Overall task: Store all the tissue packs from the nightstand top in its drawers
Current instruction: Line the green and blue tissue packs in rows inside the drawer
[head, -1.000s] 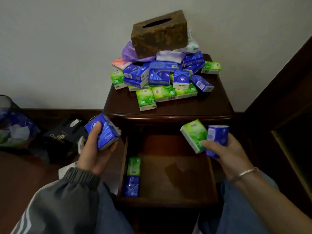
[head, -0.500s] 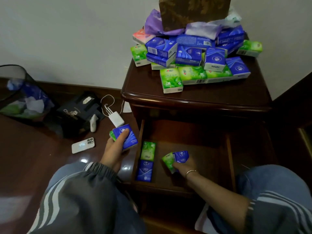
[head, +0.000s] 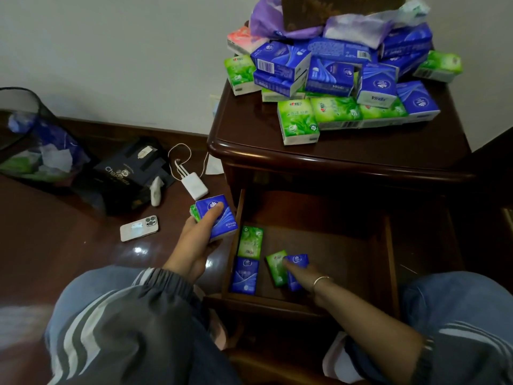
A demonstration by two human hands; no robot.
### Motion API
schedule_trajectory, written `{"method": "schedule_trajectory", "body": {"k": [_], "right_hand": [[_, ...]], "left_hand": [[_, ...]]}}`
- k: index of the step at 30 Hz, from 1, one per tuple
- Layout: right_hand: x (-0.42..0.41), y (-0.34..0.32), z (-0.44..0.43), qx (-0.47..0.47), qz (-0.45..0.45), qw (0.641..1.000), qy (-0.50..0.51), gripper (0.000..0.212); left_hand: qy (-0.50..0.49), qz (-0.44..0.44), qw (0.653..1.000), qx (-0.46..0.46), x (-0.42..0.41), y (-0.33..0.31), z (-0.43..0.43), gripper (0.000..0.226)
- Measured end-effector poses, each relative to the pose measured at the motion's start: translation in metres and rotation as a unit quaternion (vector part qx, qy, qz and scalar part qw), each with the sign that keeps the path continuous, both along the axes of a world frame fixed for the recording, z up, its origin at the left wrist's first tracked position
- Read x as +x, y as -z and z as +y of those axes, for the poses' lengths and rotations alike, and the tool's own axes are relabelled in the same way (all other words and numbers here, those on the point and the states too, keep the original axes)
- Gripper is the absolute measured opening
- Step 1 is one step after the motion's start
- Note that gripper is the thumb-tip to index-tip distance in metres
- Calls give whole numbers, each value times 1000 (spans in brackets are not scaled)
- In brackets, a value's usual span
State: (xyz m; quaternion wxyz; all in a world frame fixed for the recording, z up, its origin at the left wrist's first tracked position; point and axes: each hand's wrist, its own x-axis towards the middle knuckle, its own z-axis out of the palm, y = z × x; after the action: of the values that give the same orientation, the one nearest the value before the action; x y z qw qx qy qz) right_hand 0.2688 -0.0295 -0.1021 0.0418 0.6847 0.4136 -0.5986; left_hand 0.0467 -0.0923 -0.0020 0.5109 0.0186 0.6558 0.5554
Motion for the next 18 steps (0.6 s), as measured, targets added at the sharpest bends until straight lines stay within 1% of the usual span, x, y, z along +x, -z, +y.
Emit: {"method": "schedule_trajectory", "body": {"k": [2,4,6,8,10,12,14,16,17,18], "right_hand": [[2,-12,3,-99,12,993,-62,37],[0,-14,4,-132,13,988,-80,30],[-7,-12,3,-138,40,989,-46,28],[-14,-7,0,-119,88,989,22,23],[-18,-2,-1,-72,103,991,39,23],[-19,0,-1,-39,107,993,13,28],[-15,0,0,-19,109,993,-34,20],[-9,1,4,24,101,992,-69,10],[-6,2,7,42,99,991,-80,11],[-3,3,10,49,99,990,-91,16]], "left_hand": [[1,-3,1000,3,2,-2,2,46],[7,-4,1000,5,4,-5,4,45],[15,-5,1000,8,6,-7,6,45],[15,-9,1000,10,6,-8,6,47],[10,-7,1000,8,6,-8,5,47],[6,-6,1000,4,6,-9,5,46],[2,-8,1000,5,6,-9,5,42],[5,-7,1000,4,6,-9,5,40],[7,-7,1000,3,6,-10,5,40],[8,-6,1000,2,5,-10,4,41]]}}
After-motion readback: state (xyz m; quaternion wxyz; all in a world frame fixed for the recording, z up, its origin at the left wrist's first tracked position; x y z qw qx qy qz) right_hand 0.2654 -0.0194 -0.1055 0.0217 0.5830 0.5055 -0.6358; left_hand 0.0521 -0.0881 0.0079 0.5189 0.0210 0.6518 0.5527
